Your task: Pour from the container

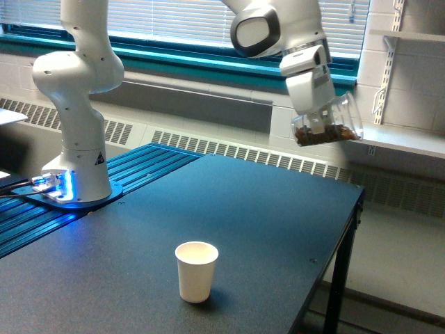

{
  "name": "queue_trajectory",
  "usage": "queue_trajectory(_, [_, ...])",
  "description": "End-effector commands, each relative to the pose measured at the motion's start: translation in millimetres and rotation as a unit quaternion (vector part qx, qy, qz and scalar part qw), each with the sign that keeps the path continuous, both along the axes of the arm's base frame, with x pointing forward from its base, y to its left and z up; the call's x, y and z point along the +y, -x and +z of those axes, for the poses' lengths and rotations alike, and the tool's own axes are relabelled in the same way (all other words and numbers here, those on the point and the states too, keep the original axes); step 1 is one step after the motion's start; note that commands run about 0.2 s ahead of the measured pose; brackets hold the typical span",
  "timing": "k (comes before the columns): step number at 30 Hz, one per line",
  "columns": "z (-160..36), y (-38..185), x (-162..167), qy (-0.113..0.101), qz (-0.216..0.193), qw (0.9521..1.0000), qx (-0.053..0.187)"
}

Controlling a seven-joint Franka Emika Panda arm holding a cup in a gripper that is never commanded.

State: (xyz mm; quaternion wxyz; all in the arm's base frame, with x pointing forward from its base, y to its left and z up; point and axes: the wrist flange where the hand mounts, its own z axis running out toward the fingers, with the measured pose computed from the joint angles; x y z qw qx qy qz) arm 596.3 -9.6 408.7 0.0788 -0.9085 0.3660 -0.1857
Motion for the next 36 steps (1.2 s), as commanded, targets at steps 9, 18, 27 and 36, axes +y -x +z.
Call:
queue_trajectory(9, [-7.6,36,-42,0.011,-0.054,0.9985,-0.006])
queue_trajectory(18, [-25.1,65,-68,0.017,-0.080,0.9966,0.014])
queue_trajectory(27, [-46.3,95,-85,0.020,-0.095,0.9945,0.039])
queue_trajectory(36, [-72.2,126,-101,0.022,-0.113,0.9911,0.067])
